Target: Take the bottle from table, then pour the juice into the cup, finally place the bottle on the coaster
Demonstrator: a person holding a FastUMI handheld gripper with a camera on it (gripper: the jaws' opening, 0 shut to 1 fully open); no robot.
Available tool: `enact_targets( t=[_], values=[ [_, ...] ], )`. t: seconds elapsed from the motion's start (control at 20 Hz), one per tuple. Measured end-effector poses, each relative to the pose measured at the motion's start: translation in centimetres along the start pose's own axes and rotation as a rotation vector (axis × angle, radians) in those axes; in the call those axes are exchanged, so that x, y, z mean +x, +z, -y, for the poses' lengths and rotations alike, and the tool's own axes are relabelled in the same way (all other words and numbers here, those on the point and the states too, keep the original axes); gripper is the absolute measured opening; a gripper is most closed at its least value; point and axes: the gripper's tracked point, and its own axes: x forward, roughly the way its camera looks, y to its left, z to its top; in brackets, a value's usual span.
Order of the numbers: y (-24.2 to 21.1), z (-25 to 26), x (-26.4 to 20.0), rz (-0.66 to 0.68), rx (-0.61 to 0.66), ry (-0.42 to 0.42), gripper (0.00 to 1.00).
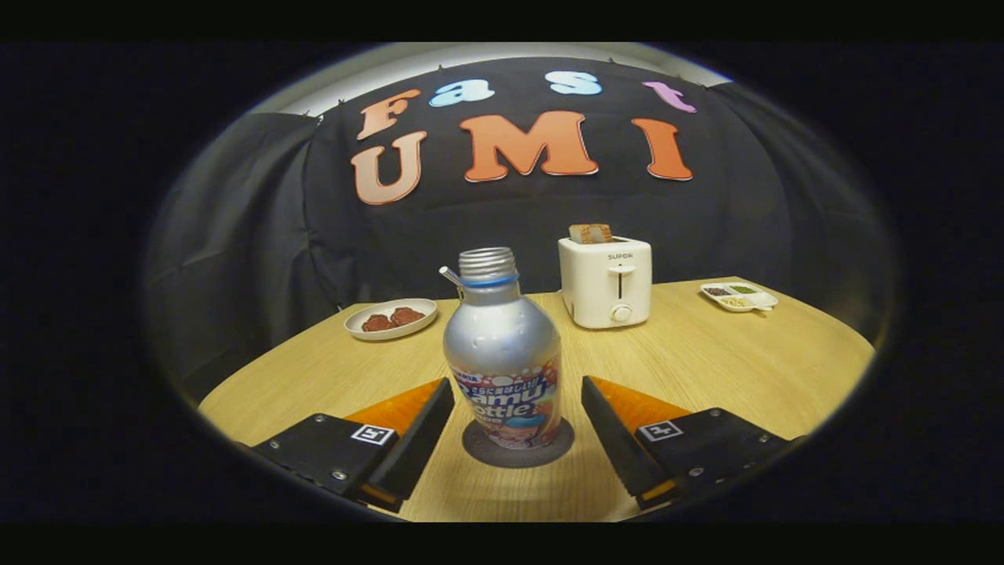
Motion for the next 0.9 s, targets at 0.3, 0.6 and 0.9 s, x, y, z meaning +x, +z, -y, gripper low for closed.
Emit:
enact_targets(
  t=[0.3,0.6,0.9],
  values=[
    [4.3,0.5,-7.1,0.102,-0.067,0.015,0.97],
    [10.3,4.7,-15.2,0.254,-0.211,-0.018,0.97],
    [14.3,7.5,-21.9,0.364,-0.189,-0.019,0.97]
  ],
)
